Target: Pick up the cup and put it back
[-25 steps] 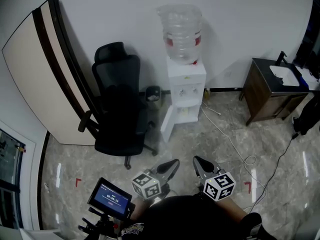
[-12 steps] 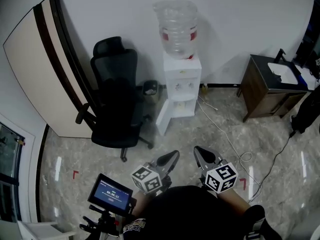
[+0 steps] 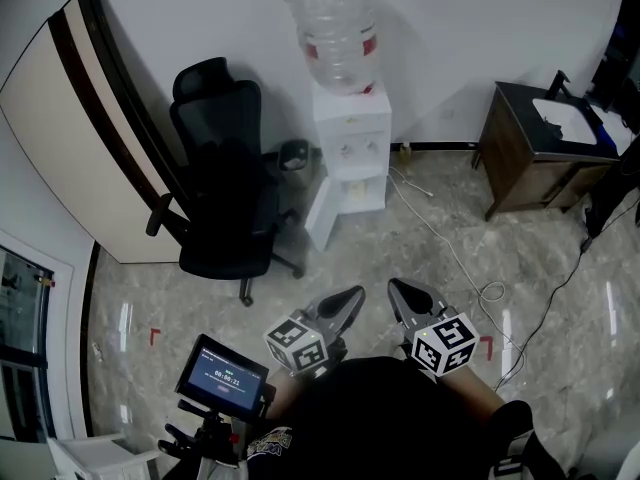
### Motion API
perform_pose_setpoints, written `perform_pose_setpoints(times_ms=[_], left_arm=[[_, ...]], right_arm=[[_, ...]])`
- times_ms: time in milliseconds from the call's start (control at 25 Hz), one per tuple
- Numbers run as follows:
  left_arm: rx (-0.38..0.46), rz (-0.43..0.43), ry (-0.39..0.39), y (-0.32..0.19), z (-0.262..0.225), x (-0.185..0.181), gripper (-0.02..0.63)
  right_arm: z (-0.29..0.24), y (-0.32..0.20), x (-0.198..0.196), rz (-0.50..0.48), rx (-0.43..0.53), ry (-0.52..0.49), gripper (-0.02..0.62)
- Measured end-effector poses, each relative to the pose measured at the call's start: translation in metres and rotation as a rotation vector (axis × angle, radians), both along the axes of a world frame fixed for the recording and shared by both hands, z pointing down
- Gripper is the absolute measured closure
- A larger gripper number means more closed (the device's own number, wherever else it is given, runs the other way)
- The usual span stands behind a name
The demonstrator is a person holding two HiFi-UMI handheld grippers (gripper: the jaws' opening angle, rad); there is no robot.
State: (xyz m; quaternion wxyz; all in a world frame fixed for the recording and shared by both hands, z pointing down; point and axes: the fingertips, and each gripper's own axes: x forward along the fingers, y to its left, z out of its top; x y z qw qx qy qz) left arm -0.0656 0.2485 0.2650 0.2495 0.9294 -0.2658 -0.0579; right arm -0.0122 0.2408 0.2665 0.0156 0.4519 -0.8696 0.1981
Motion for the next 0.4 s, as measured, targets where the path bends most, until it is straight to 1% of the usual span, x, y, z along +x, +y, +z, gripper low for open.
perform_pose_setpoints(times_ms=[200,400], left_arm=[[0.012,0.001,-0.005,0.0012,-0.0041,0.0025,0.604],[0.01,0.003,-0.001,-0.0031,-0.0045,-0.0024,0.603]], right_arm=[[-0.0021,0.0001,0.0012,-0.006,0.007,0.002,0.589],[-0.0022,-0.0033,-0.0042,-0.01,0.011,0.003,0.589]])
